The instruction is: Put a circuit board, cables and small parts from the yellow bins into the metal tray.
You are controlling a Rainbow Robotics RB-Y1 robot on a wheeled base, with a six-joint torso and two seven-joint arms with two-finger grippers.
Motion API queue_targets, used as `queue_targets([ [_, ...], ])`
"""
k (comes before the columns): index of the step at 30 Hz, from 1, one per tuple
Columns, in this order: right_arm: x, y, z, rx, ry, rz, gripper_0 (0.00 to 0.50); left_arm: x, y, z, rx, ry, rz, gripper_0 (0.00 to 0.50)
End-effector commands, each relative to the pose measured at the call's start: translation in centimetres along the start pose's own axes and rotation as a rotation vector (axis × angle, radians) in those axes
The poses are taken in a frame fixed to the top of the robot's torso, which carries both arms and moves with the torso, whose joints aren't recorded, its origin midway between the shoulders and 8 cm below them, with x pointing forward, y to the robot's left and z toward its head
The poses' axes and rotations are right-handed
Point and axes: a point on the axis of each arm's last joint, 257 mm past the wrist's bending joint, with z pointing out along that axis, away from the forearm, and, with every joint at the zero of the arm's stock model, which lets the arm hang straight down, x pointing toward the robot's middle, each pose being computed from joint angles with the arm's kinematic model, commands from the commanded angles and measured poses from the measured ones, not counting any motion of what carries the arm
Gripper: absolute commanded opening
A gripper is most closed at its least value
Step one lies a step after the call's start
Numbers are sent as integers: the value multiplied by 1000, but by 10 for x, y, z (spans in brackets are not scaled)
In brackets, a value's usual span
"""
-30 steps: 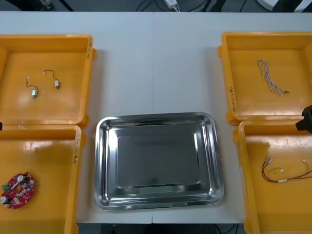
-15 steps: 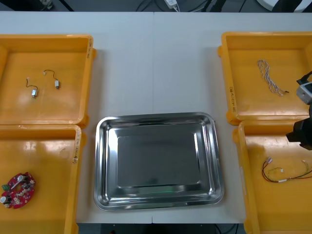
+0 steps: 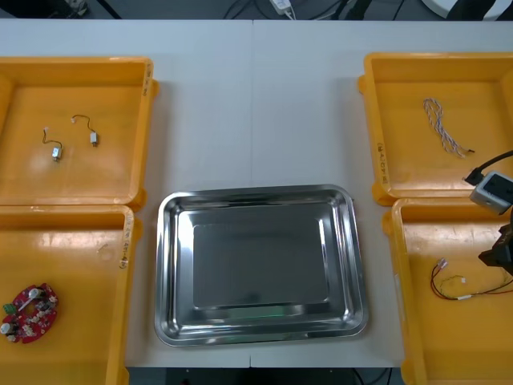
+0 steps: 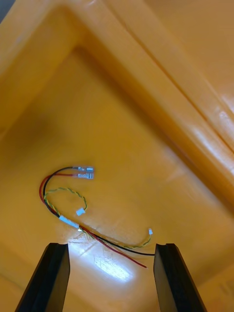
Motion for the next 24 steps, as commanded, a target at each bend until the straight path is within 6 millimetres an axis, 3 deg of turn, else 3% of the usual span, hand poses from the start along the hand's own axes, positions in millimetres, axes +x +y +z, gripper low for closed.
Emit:
queue_targets([
  [1, 8, -7, -8, 26, 13, -150, 500, -3, 5, 3, 13, -43, -37, 500],
  [8, 15, 2, -4, -1, 17, -370, 500, 3, -6, 14, 64, -42, -54, 500],
  [15, 16, 10, 4, -16, -18, -483, 500, 13, -9, 24, 90, -30, -52, 500],
  [24, 48, 22, 25, -54, -19, -509, 500, 26, -10, 43, 119, -30, -18, 500],
])
